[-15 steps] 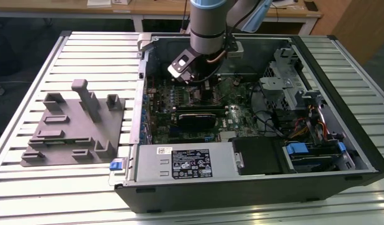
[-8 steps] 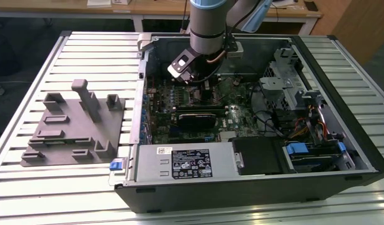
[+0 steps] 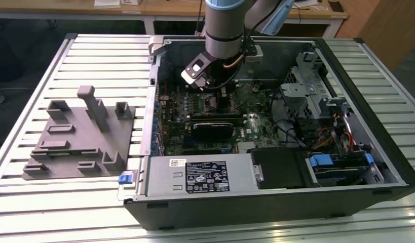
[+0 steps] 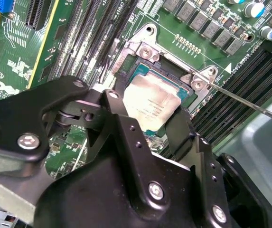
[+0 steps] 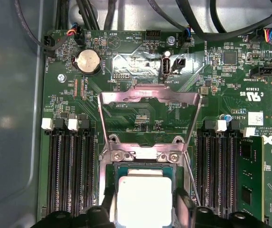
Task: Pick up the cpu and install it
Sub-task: 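Place the cpu into insertion slot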
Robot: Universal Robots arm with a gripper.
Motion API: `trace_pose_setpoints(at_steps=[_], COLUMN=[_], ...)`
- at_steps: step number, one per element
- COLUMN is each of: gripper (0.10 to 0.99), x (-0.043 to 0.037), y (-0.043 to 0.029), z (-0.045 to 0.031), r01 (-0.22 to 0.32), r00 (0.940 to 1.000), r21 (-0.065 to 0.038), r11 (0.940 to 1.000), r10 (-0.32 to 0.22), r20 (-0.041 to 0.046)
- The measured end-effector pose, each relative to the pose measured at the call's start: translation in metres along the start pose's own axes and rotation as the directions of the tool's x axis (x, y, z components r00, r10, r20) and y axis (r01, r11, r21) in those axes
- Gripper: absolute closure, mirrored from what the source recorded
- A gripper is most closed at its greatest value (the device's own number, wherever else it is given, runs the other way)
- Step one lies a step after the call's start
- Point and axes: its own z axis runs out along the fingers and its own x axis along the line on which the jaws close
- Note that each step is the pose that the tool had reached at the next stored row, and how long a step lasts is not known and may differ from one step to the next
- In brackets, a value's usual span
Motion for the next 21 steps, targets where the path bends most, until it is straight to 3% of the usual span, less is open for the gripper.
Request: trace_pose_setpoints(at_steps=[1, 7, 21], gripper=[0.475, 0.475, 0.475], x=[0.0, 0.0, 0.0004], y=[0.0, 0.0001, 0.0012], z=[0.0, -0.0024, -0.0263], r01=[0.0, 0.0, 0.0], r00=[1.0, 1.0, 1.0], r21=[0.0, 0.0, 0.0], r11=[1.0, 1.0, 1.0], r10=[0.0, 0.0, 0.0], r20=[0.0, 0.0002, 0.0])
